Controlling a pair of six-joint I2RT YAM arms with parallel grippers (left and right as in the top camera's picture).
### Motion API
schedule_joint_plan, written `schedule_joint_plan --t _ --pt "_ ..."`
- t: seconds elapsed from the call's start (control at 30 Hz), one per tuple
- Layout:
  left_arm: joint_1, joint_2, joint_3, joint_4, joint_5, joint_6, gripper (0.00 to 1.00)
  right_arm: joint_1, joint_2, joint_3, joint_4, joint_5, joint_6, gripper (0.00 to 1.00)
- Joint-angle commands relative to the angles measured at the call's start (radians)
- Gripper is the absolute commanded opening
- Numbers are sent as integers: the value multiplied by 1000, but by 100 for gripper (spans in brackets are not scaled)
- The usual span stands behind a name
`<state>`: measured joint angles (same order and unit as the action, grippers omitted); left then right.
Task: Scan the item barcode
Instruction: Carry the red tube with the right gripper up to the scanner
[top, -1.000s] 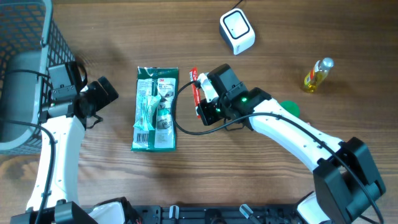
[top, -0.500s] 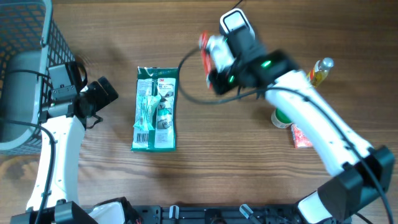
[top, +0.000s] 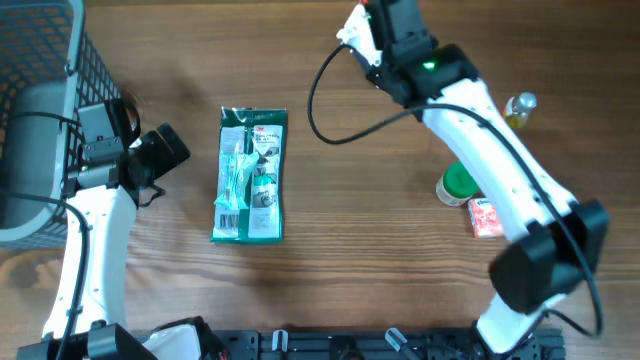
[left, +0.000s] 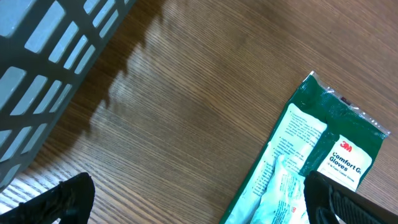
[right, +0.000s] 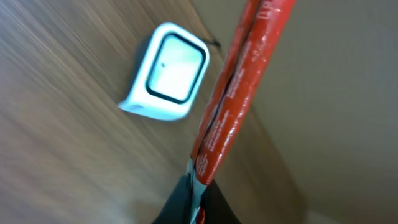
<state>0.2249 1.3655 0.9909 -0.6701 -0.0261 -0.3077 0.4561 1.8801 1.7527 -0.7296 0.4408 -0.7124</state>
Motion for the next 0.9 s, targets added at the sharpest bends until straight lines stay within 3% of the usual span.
schedule_joint_plan --t 0.0,0.33,0.47,0.87 --pt "5 9 10 3 -9 16 100 -2 108 4 53 159 -143 4" --pt "4 9 10 3 -9 16 100 -46 285 3 132 167 -83 4" --pt "4 9 10 3 -9 16 100 -82 291 1 145 171 -12 4" --pt "4 9 10 3 -9 16 100 -87 291 -47 124 90 -29 4"
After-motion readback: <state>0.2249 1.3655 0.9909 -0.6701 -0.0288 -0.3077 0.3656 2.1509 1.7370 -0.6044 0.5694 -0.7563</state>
